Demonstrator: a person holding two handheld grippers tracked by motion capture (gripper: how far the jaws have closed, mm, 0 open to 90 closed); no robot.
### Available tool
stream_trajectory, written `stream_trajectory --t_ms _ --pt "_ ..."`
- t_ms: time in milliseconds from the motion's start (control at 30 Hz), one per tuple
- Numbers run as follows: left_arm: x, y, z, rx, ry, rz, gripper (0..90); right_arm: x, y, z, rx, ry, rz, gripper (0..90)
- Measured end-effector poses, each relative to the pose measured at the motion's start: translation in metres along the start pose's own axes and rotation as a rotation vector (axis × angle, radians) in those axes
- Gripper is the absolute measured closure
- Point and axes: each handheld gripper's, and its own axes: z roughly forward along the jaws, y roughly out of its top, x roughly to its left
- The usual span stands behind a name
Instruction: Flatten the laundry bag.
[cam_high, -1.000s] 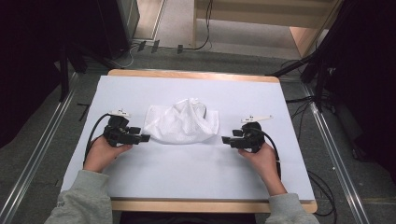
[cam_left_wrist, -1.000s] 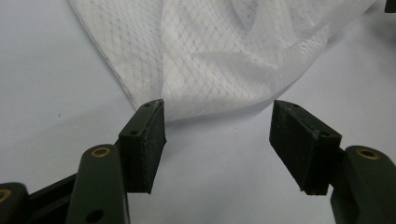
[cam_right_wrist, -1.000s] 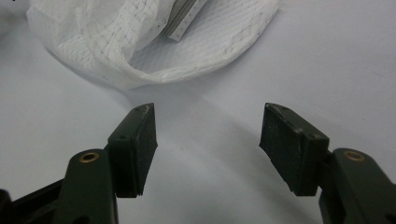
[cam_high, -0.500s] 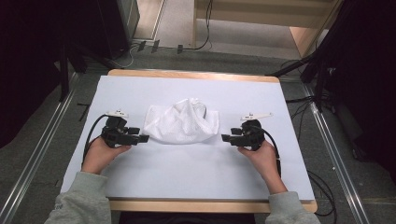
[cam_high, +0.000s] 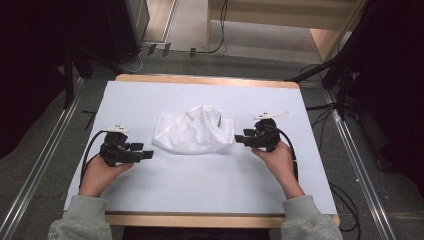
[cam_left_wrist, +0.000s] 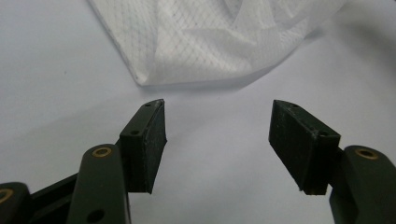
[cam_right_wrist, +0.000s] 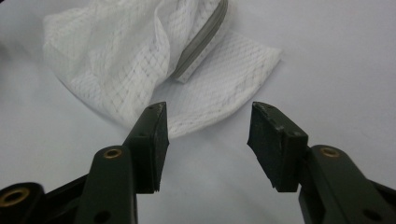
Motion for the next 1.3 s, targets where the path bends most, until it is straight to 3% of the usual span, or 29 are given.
stream_trajectory --t_ms 200,700,933,1067,1133,1167,1200,1233,1267,1300 --pt "-0.004 -0.008 -0.004 0.000 0.017 0.007 37.6 -0.001 0.012 0.007 -0.010 -0.001 0.002 50.4" --pt "-0.004 -0.016 -0.010 -0.006 0.027 -0.002 37.5 0.000 0.043 0.043 0.006 0.020 -0.005 51.3" --pt "-0.003 -0.016 -0.010 -0.007 0.026 -0.004 37.5 -0.003 0.051 0.068 -0.003 0.025 0.012 43.5" --pt "-0.003 -0.016 -0.011 -0.010 0.028 -0.002 37.5 -0.001 0.056 0.083 0.023 0.019 0.004 40.0" --pt "-0.003 -0.016 -0.011 -0.009 0.029 -0.004 37.5 0.000 0.058 0.087 0.023 0.028 0.010 41.7" --pt "-0.002 -0.016 -0.012 -0.014 0.027 -0.006 37.5 0.001 0.059 0.094 0.026 0.048 0.016 55.8" --pt "-0.002 -0.016 -0.012 -0.014 0.027 -0.006 37.5 0.001 0.059 0.094 0.026 0.048 0.016 55.8" --pt "-0.001 -0.017 -0.012 -0.016 0.029 -0.009 37.5 0.004 0.058 0.097 0.037 0.085 0.016 65.0" --pt "-0.001 -0.017 -0.012 -0.016 0.028 -0.011 37.6 0.005 0.058 0.097 0.037 0.092 0.005 80.2" --pt "0.000 -0.017 -0.012 -0.019 0.031 -0.015 37.6 0.005 0.058 0.097 0.037 0.092 0.005 80.2"
